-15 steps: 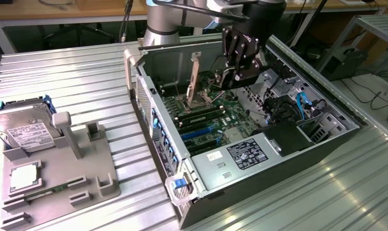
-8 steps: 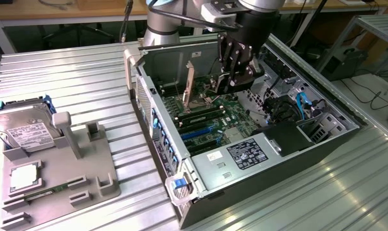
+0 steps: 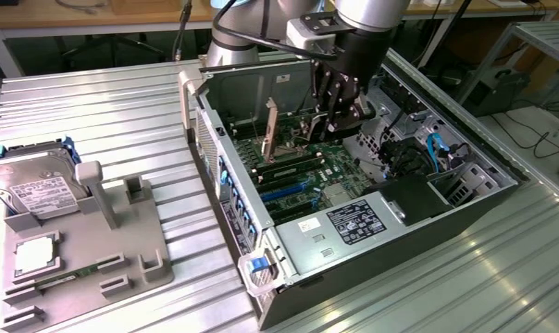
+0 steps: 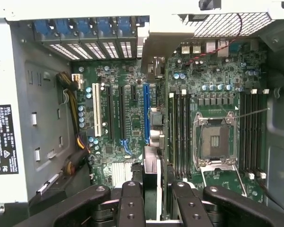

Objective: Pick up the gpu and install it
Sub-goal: 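Insert the gpu into the slot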

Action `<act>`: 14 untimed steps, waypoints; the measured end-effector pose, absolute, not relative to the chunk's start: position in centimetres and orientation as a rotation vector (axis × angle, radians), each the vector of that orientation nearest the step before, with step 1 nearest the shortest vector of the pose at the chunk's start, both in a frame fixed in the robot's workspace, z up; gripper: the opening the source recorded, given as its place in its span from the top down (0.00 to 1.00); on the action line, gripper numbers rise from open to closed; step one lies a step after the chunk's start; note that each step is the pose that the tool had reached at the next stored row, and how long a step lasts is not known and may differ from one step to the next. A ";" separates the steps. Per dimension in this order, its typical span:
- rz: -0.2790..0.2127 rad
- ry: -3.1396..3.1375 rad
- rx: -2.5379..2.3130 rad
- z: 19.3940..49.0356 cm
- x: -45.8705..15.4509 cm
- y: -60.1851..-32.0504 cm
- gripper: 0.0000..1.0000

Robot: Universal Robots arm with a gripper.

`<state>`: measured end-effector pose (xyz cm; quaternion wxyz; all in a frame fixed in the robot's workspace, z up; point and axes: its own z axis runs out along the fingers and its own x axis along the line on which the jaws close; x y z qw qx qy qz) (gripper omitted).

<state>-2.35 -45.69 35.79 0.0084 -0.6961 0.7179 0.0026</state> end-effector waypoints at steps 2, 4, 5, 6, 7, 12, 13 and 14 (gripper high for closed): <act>0.008 2.243 -2.175 35.6 -2.3 -45.7 0.72; 0.009 2.242 -2.174 35.4 -2.4 -45.7 0.72; 0.010 2.242 -2.174 35.4 -2.4 -45.7 0.72; 0.010 2.242 -2.174 35.2 -2.4 -45.7 0.72; 0.010 2.242 -2.174 35.0 -2.4 -45.7 0.72; 0.004 2.240 -2.172 34.4 -2.9 -45.7 0.72; 0.005 2.240 -2.172 34.2 -2.9 -45.7 0.72; 0.004 2.240 -2.172 34.0 -3.0 -45.7 0.72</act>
